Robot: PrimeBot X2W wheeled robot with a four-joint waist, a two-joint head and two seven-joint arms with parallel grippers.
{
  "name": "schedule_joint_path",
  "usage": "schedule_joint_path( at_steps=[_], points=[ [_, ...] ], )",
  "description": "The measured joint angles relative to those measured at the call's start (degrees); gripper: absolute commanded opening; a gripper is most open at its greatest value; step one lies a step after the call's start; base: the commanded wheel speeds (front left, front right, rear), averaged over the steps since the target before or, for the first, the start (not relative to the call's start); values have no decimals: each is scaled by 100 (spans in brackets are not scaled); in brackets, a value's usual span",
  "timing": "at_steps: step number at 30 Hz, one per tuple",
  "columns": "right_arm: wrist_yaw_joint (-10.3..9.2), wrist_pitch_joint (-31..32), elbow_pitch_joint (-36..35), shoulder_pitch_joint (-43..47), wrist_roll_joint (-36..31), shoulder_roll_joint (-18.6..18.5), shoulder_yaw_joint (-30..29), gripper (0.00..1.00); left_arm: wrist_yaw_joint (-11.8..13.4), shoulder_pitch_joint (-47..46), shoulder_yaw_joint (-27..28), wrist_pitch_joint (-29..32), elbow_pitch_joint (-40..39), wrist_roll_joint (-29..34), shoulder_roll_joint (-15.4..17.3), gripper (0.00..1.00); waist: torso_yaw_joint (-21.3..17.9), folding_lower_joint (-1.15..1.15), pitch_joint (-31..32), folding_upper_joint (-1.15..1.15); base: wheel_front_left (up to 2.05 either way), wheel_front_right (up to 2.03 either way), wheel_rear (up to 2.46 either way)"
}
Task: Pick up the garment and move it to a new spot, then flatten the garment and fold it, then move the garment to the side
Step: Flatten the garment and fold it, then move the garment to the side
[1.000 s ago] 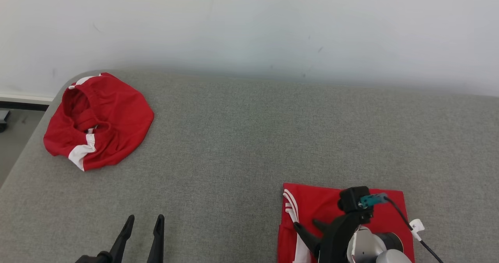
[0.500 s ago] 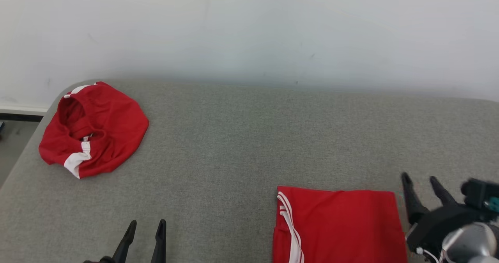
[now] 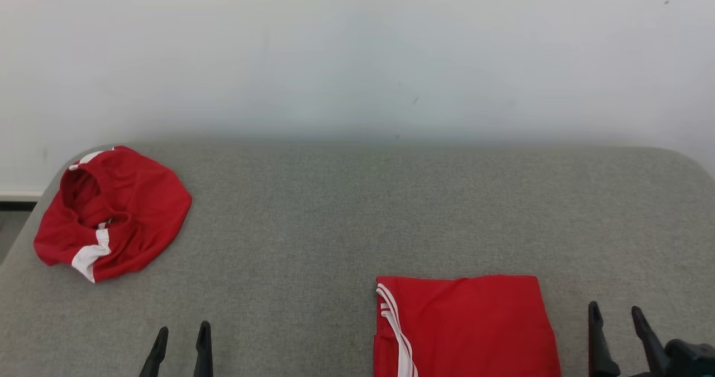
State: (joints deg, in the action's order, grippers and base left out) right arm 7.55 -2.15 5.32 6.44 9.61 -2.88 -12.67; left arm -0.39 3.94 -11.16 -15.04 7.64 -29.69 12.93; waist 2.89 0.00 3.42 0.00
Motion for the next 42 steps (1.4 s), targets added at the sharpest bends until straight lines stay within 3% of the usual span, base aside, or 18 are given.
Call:
schedule_joint_path(
  at_steps=[10, 19, 33, 36, 42],
  points=[
    [0, -191, 156, -53, -63, 0, 691, 100, -570, 178, 643, 0, 144, 153, -311, 100, -166, 0, 269, 0, 0, 0, 0],
    [0, -31, 77, -32, -123, 0, 733, 100, -668, 449, 912, 0, 248, 866, -471, 100, -152, 0, 282, 0, 0, 0, 0],
    [0, 74, 64, 18, -186, -2, 734, 100, -702, 427, 991, 0, 316, 1003, -563, 100, -108, 0, 126, 0, 0, 0, 0],
    [0, 828, 23, -36, -417, -22, 849, 100, -702, 429, 988, 0, 310, 982, -553, 100, -122, 0, 98, 0, 0, 0, 0],
    [0, 4107, -566, -442, -216, -68, 901, 100, -702, 455, 1004, 0, 281, 949, -525, 100, -252, 0, 45, 0, 0, 0, 0]
  ],
)
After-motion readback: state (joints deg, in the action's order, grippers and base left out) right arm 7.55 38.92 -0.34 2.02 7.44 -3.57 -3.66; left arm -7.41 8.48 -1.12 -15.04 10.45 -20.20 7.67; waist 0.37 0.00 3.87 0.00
